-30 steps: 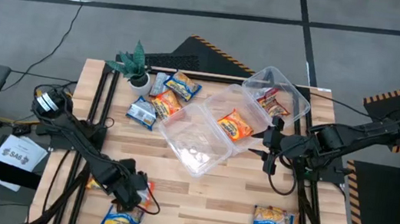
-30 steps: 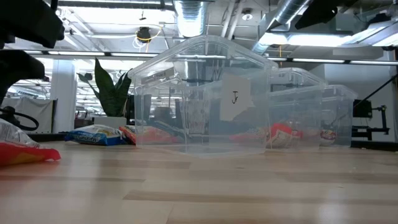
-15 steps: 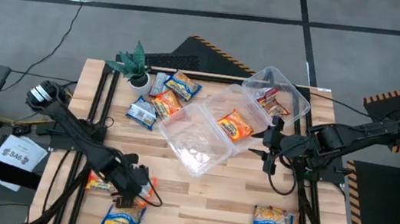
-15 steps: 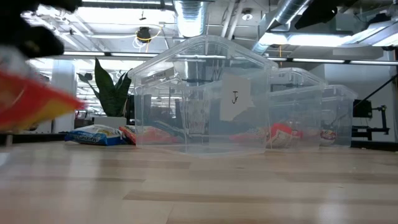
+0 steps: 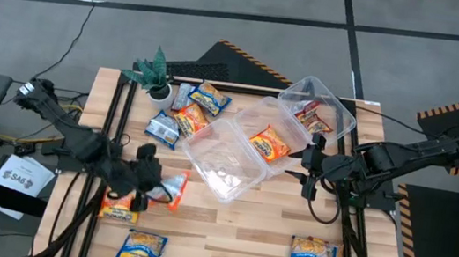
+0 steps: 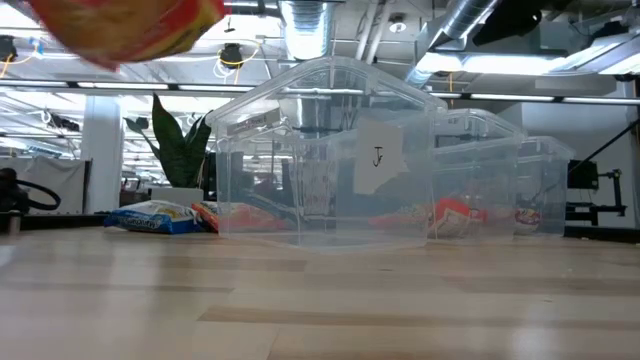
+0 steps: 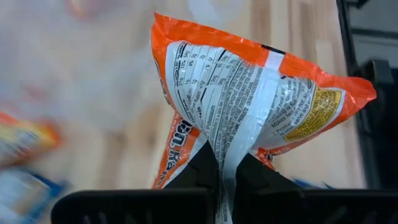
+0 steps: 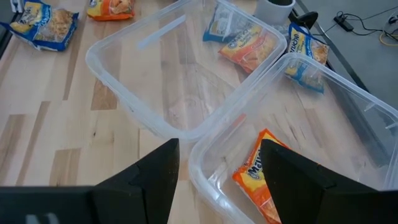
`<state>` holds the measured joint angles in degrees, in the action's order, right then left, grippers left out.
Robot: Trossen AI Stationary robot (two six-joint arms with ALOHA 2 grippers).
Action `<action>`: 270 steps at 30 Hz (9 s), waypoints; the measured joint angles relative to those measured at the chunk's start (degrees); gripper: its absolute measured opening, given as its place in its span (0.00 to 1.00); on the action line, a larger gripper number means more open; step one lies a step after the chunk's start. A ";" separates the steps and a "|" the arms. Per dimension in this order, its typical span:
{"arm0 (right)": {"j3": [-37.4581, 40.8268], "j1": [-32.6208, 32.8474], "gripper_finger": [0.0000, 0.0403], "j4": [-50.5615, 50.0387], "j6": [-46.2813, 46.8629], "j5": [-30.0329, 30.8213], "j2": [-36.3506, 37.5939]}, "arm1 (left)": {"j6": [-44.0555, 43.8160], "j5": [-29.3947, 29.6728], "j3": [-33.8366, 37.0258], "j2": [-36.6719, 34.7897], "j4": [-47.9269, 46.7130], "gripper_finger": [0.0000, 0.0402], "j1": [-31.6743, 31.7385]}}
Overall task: Sort Maruchan noodles
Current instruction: Put the orange noodle pack into the middle transparent bin, then put the blue noodle pack into the left transparent bin
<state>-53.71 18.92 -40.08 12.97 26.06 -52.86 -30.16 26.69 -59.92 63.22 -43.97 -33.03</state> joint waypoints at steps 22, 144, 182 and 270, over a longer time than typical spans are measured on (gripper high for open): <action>0.02 -0.10 0.61 5.23 -5.86 0.00 0.02 | 40.56 -43.27 14.95 0.33 56.18 0.00 47.99; 5.59 26.85 0.61 -16.19 60.55 -26.26 -13.68 | 25.97 -22.86 42.79 -17.88 83.37 0.76 25.58; 0.70 28.30 0.17 -6.37 44.90 -37.29 -41.44 | 27.35 -22.81 42.79 -17.85 83.46 0.76 25.58; -5.80 -13.34 0.76 19.37 -8.44 -7.76 -16.54 | -21.65 8.06 33.96 -3.48 18.21 0.76 50.63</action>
<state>-59.52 5.58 -20.72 4.54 18.31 -69.40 -51.81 34.75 -25.96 59.74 -25.76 17.61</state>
